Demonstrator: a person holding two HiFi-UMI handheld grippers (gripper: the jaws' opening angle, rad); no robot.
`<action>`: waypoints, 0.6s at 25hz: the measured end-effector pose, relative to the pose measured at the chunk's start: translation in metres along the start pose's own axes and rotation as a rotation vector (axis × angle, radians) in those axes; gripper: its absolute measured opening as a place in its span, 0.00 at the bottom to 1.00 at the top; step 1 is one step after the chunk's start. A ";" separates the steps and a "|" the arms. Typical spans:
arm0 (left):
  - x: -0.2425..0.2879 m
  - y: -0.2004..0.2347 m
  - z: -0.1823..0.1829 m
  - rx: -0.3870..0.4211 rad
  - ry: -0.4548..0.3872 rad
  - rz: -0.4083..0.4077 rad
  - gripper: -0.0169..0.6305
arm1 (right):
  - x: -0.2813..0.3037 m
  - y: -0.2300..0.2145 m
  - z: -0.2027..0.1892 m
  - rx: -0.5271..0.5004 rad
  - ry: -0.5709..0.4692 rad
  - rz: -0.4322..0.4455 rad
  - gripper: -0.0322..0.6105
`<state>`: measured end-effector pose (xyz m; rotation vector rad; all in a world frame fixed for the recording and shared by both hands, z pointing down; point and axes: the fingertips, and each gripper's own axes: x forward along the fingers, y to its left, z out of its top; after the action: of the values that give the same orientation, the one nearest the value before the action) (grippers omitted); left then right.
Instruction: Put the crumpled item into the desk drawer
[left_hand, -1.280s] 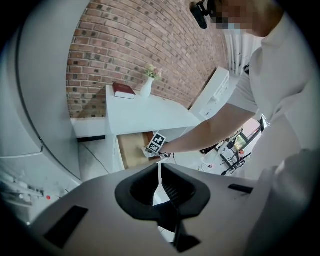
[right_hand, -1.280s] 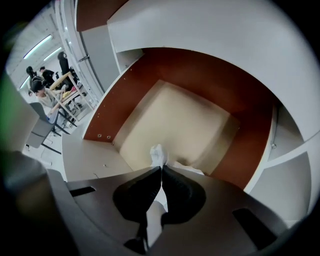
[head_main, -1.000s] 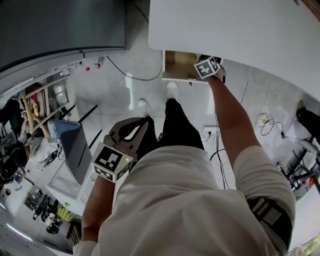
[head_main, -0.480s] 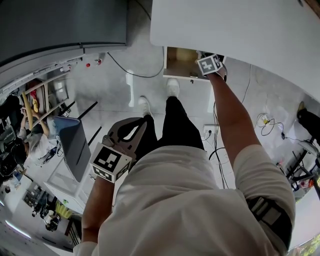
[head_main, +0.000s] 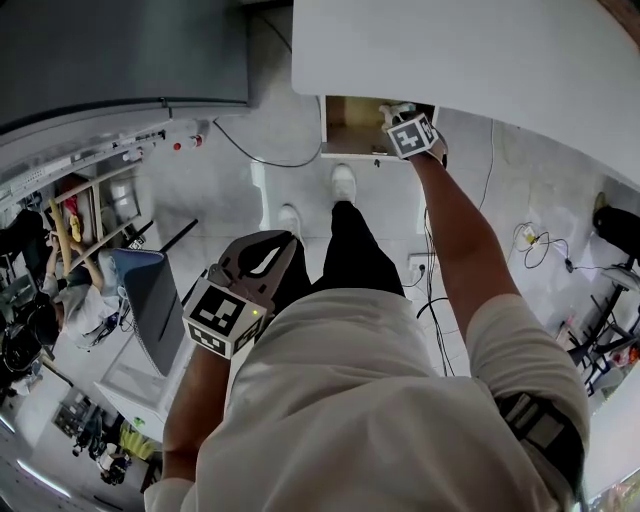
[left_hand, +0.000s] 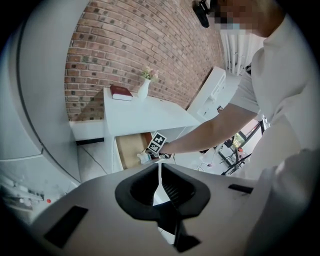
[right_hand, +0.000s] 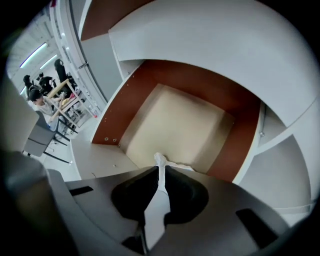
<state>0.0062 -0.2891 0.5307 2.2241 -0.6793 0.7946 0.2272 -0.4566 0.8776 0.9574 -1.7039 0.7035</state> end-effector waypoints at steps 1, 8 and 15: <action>-0.002 -0.004 0.000 0.011 -0.005 -0.006 0.08 | -0.008 0.002 -0.001 0.005 -0.007 0.000 0.15; -0.040 -0.022 0.006 0.082 -0.052 -0.045 0.08 | -0.069 0.029 -0.002 0.032 -0.052 -0.004 0.11; -0.103 -0.024 -0.016 0.130 -0.120 -0.052 0.08 | -0.138 0.088 -0.019 0.071 -0.091 -0.032 0.11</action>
<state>-0.0536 -0.2374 0.4584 2.4125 -0.6397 0.7008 0.1841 -0.3593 0.7515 1.0778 -1.7486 0.7127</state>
